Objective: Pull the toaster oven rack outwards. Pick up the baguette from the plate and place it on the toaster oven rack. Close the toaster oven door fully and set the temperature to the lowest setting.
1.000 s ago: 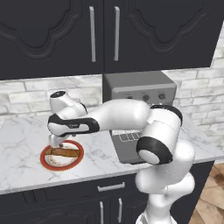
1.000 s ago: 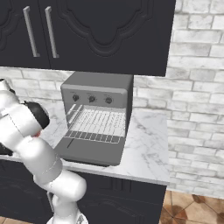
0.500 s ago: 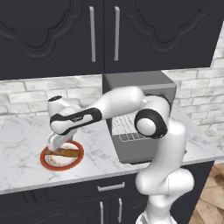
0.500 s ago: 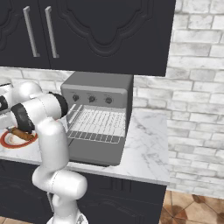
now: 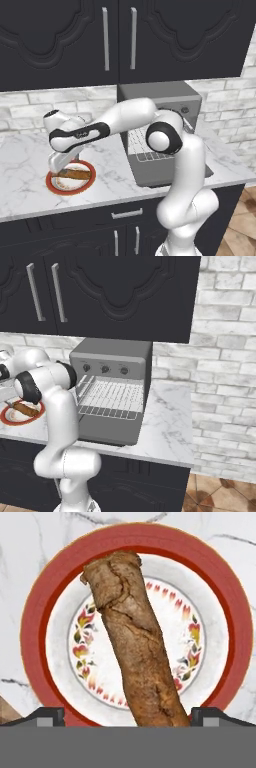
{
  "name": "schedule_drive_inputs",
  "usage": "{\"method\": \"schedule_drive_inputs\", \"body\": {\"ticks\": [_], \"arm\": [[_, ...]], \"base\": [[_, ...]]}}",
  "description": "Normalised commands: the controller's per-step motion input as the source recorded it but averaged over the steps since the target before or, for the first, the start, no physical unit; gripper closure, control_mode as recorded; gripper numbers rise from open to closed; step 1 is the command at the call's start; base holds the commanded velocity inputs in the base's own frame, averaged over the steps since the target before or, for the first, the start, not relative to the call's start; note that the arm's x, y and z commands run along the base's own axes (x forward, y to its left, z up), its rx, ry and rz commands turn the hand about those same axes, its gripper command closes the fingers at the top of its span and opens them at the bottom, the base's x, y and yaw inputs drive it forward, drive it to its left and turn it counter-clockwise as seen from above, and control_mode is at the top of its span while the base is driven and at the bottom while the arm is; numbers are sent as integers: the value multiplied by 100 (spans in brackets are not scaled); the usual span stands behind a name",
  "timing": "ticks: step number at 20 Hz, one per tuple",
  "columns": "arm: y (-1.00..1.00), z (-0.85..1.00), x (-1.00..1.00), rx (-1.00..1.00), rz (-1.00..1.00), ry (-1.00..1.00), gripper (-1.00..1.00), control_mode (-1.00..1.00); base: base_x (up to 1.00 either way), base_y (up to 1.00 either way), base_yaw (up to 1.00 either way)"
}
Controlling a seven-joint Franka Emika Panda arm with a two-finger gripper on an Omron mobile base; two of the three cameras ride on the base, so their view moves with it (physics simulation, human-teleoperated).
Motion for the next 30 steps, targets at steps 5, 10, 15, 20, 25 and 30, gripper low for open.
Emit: {"method": "schedule_drive_inputs", "body": {"ticks": [5,10,15,20,25,30], "arm": [[0,-41,0,0,0,-1,-100,-100],[0,-45,0,0,0,-5,-100,-100],[0,-25,0,1,0,-14,-100,-100],[0,-35,0,3,0,-13,-100,-100],[0,-16,0,3,0,-1,-100,-100],[0,0,0,0,0,0,-100,-100]], "base": [[0,0,0],[0,0,0],[0,0,0],[0,0,0],[0,0,0],[0,0,0]]}}
